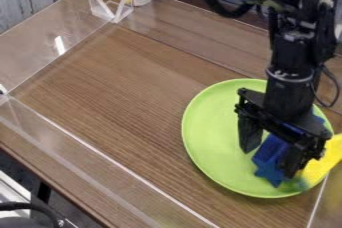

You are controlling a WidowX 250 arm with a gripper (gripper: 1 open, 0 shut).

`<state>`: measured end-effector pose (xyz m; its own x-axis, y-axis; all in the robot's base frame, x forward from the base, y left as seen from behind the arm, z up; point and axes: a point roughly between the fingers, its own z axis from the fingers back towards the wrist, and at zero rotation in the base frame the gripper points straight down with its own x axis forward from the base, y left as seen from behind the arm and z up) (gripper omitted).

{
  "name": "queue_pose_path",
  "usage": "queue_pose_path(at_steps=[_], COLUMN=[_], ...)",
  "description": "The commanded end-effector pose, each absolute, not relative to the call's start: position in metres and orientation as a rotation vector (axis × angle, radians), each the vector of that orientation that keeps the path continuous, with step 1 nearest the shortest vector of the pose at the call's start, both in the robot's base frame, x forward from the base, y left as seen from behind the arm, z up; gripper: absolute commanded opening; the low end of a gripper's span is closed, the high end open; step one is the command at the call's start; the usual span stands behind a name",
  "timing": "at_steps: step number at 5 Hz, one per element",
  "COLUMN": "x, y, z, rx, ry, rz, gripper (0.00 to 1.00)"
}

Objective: Put the blue object in the green plate

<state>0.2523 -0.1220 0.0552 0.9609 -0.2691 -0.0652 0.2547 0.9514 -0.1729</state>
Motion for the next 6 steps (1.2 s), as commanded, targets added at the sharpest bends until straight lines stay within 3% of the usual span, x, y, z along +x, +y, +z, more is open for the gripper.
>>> queue_pose_path(at_steps=[1, 6], x=[0.264, 0.273], y=[-0.12, -0.109], z=[0.083, 0.105], rx=[-0.176, -0.183], ry=[0.003, -0.042], rz=[-0.267, -0.26], gripper=[1.0, 1.0])
